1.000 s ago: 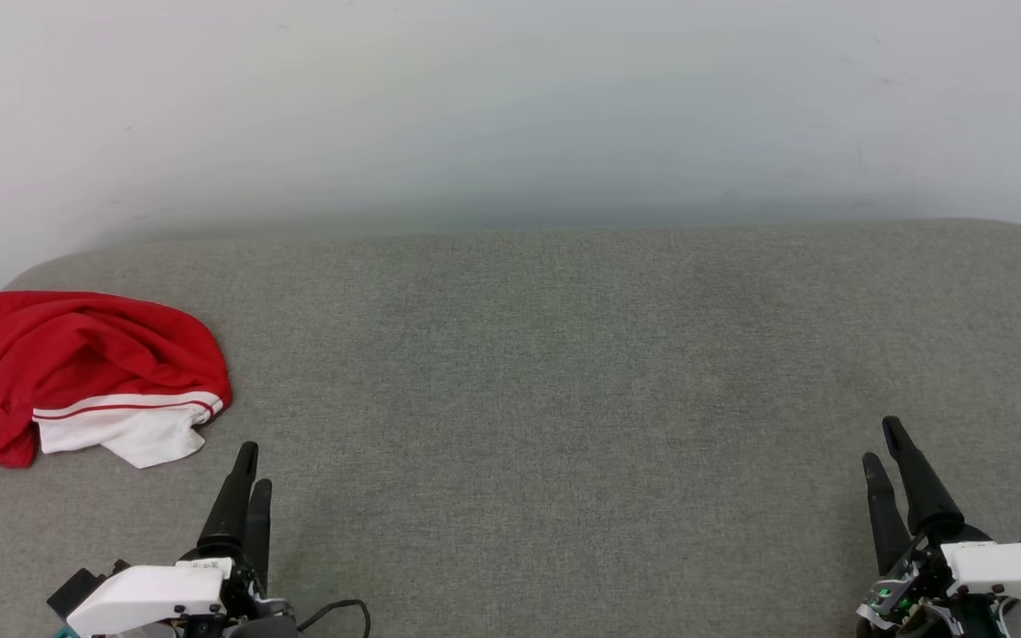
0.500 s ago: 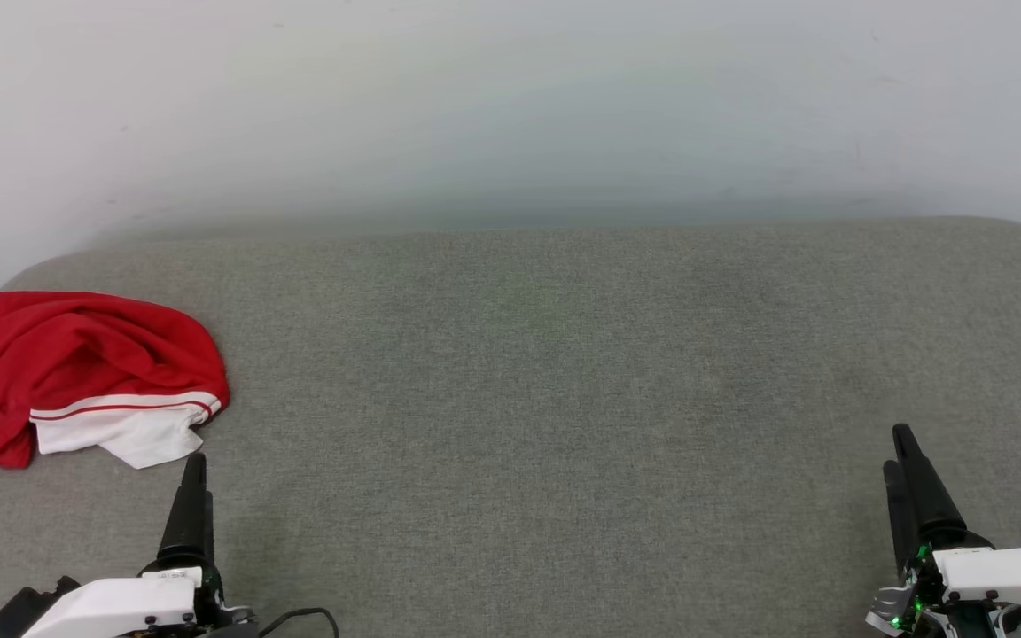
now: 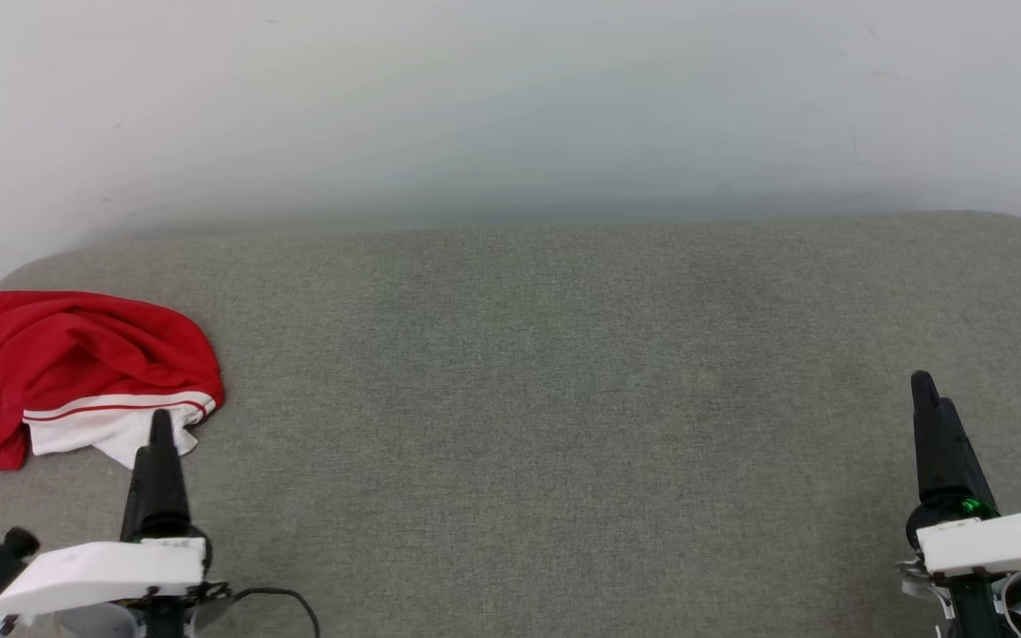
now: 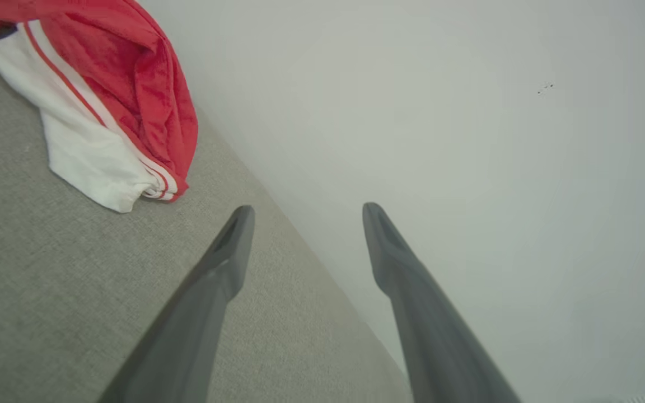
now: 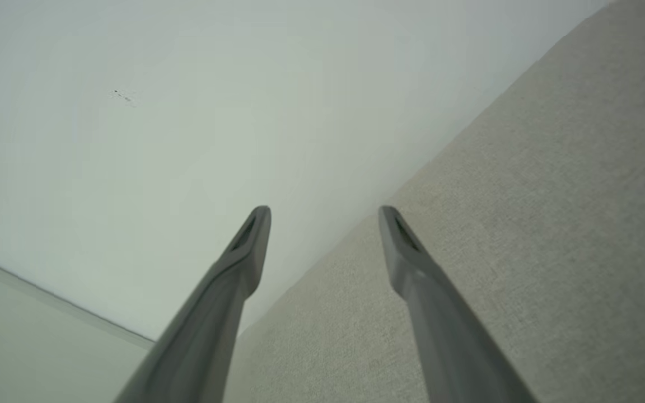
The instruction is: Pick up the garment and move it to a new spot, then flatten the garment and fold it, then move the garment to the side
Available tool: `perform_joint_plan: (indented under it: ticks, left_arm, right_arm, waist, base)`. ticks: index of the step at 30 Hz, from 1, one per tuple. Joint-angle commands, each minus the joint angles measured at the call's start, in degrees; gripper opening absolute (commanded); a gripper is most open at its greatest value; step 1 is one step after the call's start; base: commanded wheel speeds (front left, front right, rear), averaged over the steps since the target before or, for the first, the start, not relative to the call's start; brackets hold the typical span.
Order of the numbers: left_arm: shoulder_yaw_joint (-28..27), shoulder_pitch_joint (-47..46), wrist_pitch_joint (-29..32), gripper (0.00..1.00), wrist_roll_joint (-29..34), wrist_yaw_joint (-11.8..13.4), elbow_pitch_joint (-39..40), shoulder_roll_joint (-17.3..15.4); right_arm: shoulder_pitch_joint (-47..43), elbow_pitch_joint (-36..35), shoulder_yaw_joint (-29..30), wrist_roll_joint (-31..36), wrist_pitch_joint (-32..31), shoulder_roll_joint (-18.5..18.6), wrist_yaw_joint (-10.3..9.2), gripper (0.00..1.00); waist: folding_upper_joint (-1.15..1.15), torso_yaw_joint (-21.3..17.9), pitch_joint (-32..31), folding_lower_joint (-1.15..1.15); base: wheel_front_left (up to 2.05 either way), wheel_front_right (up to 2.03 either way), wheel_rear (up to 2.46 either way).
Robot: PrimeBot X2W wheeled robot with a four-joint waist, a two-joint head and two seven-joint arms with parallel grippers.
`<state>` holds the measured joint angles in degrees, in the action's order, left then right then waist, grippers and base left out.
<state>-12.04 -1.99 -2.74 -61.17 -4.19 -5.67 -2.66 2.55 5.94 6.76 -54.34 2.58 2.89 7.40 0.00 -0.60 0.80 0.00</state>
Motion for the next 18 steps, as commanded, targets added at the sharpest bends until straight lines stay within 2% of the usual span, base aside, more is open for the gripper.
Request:
perform_joint_plan:
  ticks: [1,6,9,18]
  left_arm:
    - [0.9,-0.1,-0.5,1.00,2.6,1.0,2.0,-0.2]
    - [5.1,0.5,-1.5,1.00,11.0,4.7,6.3,-0.2]
    - [8.3,0.8,-2.0,1.00,16.6,4.2,8.6,-0.2]
    - [15.0,1.6,-3.6,1.00,25.5,6.7,11.1,-2.8]
  right_arm:
    - [1.0,-2.0,-0.4,2.6,0.6,0.1,0.10,1.00]
    - [0.6,-4.6,-2.2,10.4,1.6,0.0,0.11,1.00]
    - [0.6,-5.6,-2.7,14.7,2.1,0.0,0.11,1.00]
    - [-0.1,-8.1,-5.1,26.8,3.8,0.0,0.11,1.00]
  waist:
    - [0.00,0.0,0.0,0.00]
    - [0.00,-0.1,0.2,0.00]
    - [0.00,-0.2,0.4,0.00]
    - [0.00,-0.2,0.6,0.00]
  base:
    - [0.00,0.00,0.00]
    - [0.00,0.00,0.00]
    - [0.00,0.00,0.00]
    - [0.00,0.00,0.00]
